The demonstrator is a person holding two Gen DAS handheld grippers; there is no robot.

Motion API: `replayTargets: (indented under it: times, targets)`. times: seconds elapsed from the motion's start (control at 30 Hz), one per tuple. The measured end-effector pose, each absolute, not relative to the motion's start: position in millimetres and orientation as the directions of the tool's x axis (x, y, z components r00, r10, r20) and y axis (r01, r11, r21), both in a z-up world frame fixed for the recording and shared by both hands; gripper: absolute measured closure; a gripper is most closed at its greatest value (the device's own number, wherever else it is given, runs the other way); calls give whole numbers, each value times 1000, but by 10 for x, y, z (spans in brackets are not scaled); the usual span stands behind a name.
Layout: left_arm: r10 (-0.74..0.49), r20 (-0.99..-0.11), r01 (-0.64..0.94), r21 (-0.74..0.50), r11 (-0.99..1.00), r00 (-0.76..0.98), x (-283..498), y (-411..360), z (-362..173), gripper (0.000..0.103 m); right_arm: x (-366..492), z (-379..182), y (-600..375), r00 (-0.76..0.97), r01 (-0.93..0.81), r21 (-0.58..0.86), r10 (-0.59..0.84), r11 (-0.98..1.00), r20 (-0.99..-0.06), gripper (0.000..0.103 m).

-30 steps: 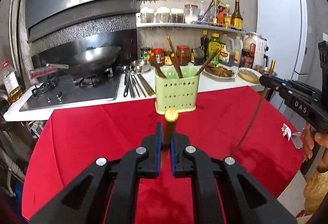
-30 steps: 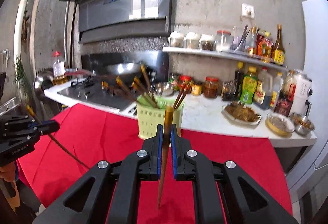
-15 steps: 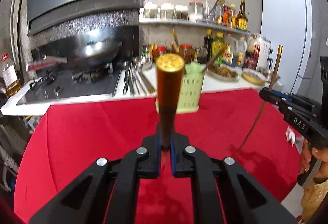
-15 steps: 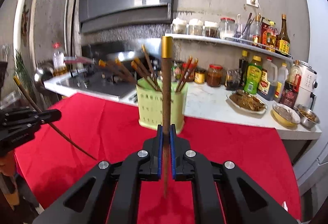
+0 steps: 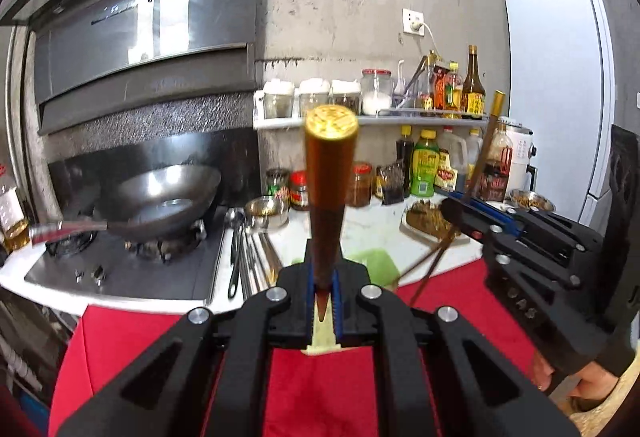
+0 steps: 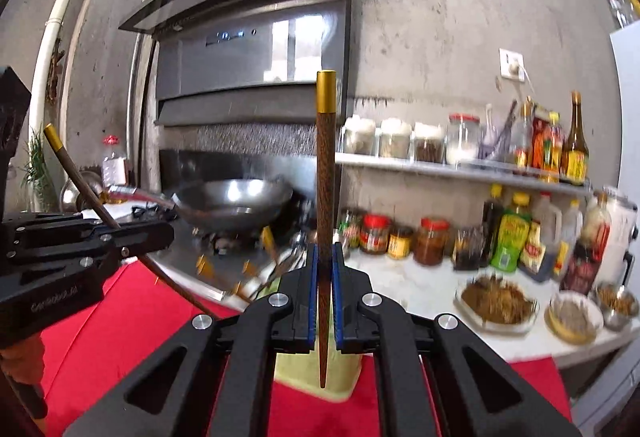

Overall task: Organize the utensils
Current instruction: 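Lower both chopsticks into the holder and open both tools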

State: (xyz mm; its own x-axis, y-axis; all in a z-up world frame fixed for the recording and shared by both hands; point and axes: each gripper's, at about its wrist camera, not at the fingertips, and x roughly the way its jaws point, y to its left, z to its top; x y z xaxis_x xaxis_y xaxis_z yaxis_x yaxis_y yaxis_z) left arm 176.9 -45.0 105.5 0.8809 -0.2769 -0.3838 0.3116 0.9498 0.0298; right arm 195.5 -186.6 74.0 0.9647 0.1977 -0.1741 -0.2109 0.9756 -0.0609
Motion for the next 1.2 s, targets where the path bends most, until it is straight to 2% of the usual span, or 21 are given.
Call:
replayTargets:
  times: [0.2,0.53,0.6,0.63,0.67,0.77,0.93,1.1,1.2]
  targets:
    - [-288,-401,324,23,946,870,2171,-564,1141,97,2350,850,-1901,970,-199,-55,189,978,-150,96]
    - [-343,-512,373,-47,927,787,2621,-658,673,97,2675,507,-1916,952,-199,-46,182,979,-248,95]
    - [-342,-516,381,-31,924,786,2625,-668,631,97,2676,486,-1907,948,-199,-46,181,979,-261,88]
    - [-332,-514,375,-22,927,791,2609,-661,630,97,2656,492,-1917,951,-191,-43,174,981,-257,73]
    - [-330,-512,372,-22,928,793,2600,-656,642,92,2650,506,-1925,953,-187,-43,171,981,-252,62]
    - [-330,-480,359,-33,933,813,2505,-588,752,71,2554,574,-1957,957,-172,-42,157,984,-242,61]
    - [-312,-409,336,-16,942,858,2146,-475,1047,70,2184,746,-2014,967,-157,-54,142,986,-212,61]
    - [-235,-360,261,27,965,903,1669,-347,1208,59,1663,826,-2119,970,-141,-51,127,989,-209,61]
    - [-140,-360,175,66,982,922,1353,-259,1117,49,1384,742,-2176,960,-124,-38,110,992,-256,60]
